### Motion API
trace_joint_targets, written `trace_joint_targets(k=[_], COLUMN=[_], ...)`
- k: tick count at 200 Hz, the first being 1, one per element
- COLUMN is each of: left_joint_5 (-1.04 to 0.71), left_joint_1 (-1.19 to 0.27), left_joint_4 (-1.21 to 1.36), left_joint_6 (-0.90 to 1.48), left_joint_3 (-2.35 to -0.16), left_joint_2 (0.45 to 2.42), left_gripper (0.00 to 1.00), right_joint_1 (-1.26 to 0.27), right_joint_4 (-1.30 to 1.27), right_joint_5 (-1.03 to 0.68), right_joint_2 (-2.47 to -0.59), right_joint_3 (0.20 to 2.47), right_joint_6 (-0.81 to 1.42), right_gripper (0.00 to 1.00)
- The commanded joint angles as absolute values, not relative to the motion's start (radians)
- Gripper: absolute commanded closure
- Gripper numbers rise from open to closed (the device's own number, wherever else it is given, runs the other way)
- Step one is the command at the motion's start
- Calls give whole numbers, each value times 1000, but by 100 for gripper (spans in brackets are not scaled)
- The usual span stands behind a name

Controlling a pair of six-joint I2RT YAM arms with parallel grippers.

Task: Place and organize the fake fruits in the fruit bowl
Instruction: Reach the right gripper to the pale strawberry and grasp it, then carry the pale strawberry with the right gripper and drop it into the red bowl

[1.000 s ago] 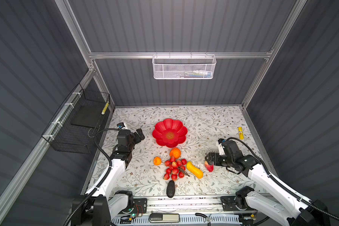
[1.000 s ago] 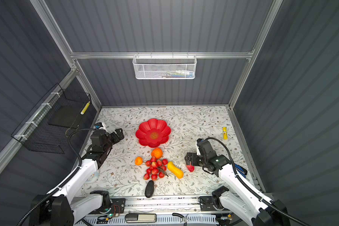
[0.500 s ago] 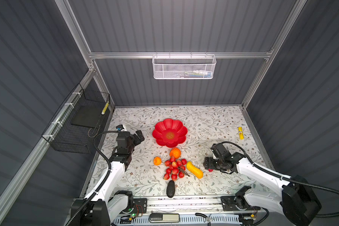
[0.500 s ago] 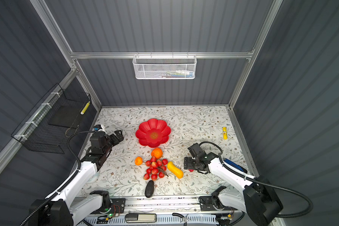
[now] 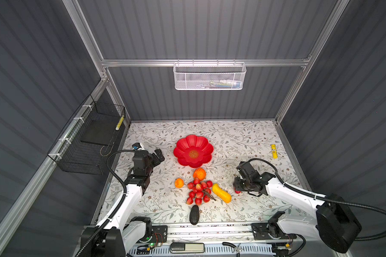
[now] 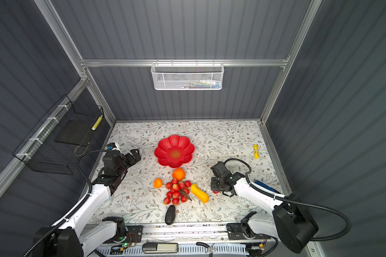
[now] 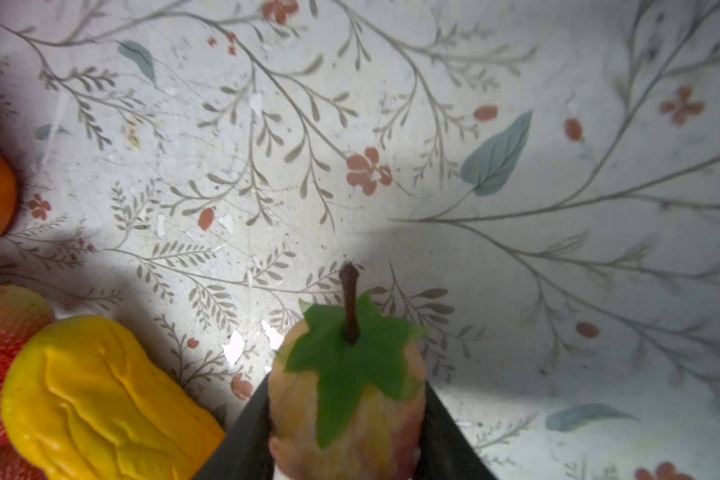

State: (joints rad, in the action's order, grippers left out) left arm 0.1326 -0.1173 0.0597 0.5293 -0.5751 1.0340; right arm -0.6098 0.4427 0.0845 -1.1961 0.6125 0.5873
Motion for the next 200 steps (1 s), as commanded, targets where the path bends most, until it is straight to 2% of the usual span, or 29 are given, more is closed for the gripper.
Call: trace_joint_targets(k=[1,30,67,96,135,200], left_joint_5=[118,99,69,46,29,-25], left_joint_1=[-120,-120,-120,-120,-120,-120], left_joint_4=[40,42,9,-49,-131,-157], left_joint_6=[548,570,622,629,628,661], left_joint_3=[-555,-541,-547,-542,-536,-515], left_joint_2=[1005,1005,995,951,892,897], left_gripper=[0,0,0,0,0,1], right_joint_1=[-620,-622,-629,-633,-650,-704], right_joint_4=[476,407,344,423,460,581], right_joint_5=[155,151,80,25,-7,13], right_joint_2=[-1128,-1184,-1476,-1723,-1955,-2225], right_joint_3=[715,880,1176,1420,1630,1908], right_joint_6=[534,435,279,202,171,124], right_gripper=[63,63,63,63,62,60])
